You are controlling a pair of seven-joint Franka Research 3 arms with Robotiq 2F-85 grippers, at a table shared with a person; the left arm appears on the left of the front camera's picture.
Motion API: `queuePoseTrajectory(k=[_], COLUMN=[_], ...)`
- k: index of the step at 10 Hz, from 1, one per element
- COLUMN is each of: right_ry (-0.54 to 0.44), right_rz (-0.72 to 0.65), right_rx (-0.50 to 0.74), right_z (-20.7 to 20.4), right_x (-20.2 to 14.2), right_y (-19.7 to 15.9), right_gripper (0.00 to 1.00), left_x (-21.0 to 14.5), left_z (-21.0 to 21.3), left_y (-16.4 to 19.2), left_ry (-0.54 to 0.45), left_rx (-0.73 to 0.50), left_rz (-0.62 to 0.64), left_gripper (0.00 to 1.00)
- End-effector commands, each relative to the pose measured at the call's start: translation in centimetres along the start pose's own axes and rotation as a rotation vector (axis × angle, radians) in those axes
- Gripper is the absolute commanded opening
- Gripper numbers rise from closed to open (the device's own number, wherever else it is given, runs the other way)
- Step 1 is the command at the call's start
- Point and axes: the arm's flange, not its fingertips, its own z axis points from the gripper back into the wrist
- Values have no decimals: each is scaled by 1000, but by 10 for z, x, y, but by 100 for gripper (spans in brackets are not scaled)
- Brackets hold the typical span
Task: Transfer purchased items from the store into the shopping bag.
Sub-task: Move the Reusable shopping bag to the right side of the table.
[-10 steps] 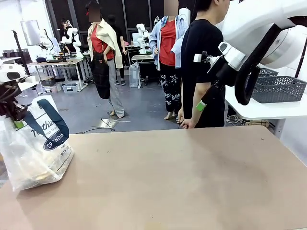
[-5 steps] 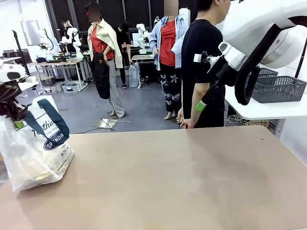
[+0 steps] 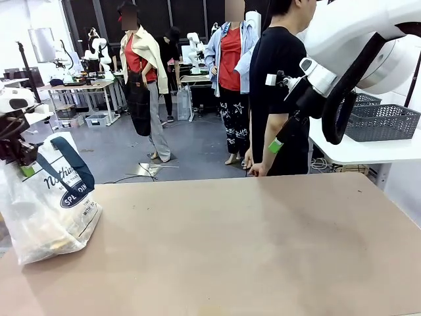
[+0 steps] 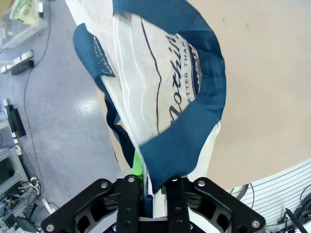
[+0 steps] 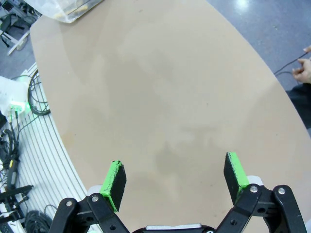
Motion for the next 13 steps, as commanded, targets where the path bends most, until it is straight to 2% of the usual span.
queuePoseTrajectory(k=[1, 2, 13], right_ry=[1, 1, 1], right_rz=[-16, -16, -16], right_rx=[1, 1, 1], right_z=[0, 0, 0], right_x=[3, 3, 3], right_y=[1, 1, 1], right_gripper=[100, 100, 100], left_x=[-2, -2, -10], left_z=[7, 11, 18], left_y=[4, 4, 6], left_ry=[-14, -24, -26], left_rx=[3, 8, -6], left_rz=[8, 6, 9], left_gripper=[85, 100, 100])
